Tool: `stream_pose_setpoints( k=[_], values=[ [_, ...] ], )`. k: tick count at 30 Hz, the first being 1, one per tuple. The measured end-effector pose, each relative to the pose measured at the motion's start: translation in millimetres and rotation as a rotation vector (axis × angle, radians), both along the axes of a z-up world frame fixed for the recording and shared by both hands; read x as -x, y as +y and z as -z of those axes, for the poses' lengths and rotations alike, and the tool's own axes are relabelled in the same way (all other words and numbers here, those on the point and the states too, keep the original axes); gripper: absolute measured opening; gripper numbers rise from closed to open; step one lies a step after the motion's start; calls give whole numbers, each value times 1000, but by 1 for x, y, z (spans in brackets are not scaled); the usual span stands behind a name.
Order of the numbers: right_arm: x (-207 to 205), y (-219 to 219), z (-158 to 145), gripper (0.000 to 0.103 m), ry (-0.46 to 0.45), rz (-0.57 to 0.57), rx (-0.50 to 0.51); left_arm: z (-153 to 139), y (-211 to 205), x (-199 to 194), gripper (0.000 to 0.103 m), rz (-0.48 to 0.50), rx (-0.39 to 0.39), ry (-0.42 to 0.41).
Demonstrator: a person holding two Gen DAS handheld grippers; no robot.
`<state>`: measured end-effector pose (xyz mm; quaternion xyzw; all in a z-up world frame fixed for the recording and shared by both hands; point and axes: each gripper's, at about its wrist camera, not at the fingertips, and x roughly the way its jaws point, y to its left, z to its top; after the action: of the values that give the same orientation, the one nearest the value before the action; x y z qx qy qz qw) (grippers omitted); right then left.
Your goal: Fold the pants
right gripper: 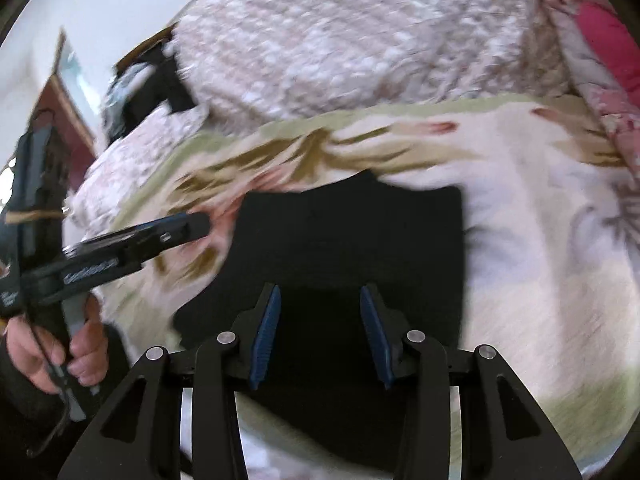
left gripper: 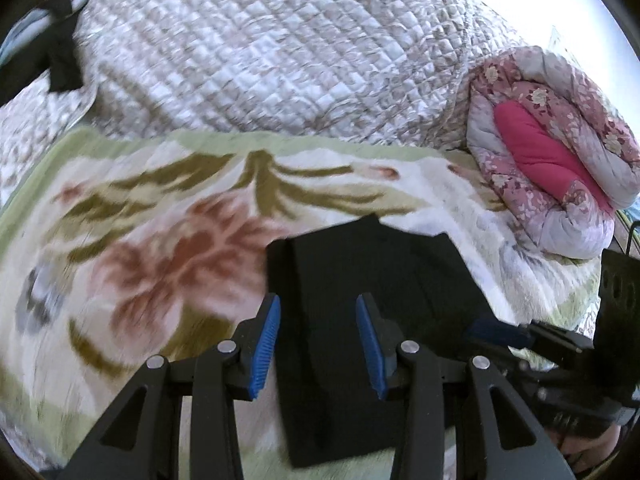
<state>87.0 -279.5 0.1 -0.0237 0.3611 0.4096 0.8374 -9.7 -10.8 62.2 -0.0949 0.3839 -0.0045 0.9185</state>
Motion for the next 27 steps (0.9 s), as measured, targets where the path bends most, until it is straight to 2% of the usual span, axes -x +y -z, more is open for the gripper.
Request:
stream_pose_setpoints(
  k=[2, 7, 9, 11, 13, 18, 19, 24, 27],
  values=[
    [-20, 4, 0, 26, 2, 11, 20, 0, -7, -16, 42, 15, 0, -7],
    [-55, 15, 4, 24, -6, 24, 44, 8, -24, -50, 42, 45, -21, -18],
    [-70, 18, 13, 24, -11, 59, 95, 22, -24, -62, 42, 34, -47, 13],
    [-84, 13, 24, 11, 16, 102, 84, 39, -18, -67, 45, 6, -57, 56],
    [-88, 6, 28, 7, 32, 116, 37, 50, -10, -63, 47, 1, -11, 50],
    [-89, 3, 30, 5, 20, 126, 18, 51, -17, -59, 48, -1, -53, 21],
    [-91, 1, 31, 2, 26, 132, 9, 52, -18, -57, 48, -2, -56, 13],
    [-97, -6, 35, 0, 75, 142, -50, 54, -15, -58, 48, -1, -50, -13],
    [-95, -6, 33, 0, 78, 135, -49, 55, -14, -58, 48, 0, -47, -18]
  ],
)
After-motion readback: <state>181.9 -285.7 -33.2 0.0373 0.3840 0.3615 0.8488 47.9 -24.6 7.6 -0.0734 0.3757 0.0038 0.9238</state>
